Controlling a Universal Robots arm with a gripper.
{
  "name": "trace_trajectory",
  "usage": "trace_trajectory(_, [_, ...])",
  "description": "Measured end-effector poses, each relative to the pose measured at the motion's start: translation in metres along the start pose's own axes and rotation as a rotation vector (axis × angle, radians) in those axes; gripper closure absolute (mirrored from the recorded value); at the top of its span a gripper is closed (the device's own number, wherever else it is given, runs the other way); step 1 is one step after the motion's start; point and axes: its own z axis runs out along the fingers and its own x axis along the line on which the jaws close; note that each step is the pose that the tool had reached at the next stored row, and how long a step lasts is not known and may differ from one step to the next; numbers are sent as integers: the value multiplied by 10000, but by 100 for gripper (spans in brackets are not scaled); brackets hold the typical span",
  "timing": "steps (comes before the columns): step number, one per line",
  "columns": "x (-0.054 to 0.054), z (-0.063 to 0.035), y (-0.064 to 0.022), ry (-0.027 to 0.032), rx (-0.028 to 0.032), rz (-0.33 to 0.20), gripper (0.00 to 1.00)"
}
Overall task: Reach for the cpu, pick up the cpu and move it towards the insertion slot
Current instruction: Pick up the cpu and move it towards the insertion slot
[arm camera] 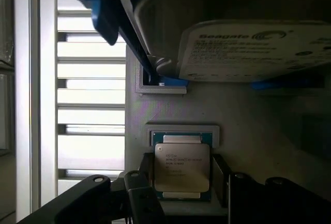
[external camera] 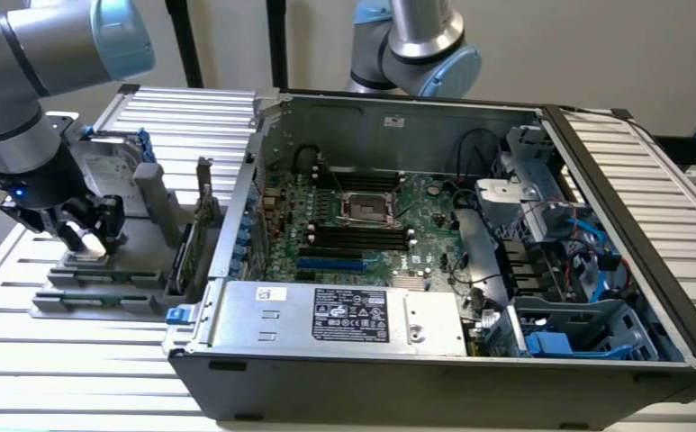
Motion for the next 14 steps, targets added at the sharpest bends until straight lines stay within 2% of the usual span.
trace_trajectory(7, [0,-10,1,49,-2,3,46])
trace_trajectory(14, [-7,-96,6,151,0,9,46])
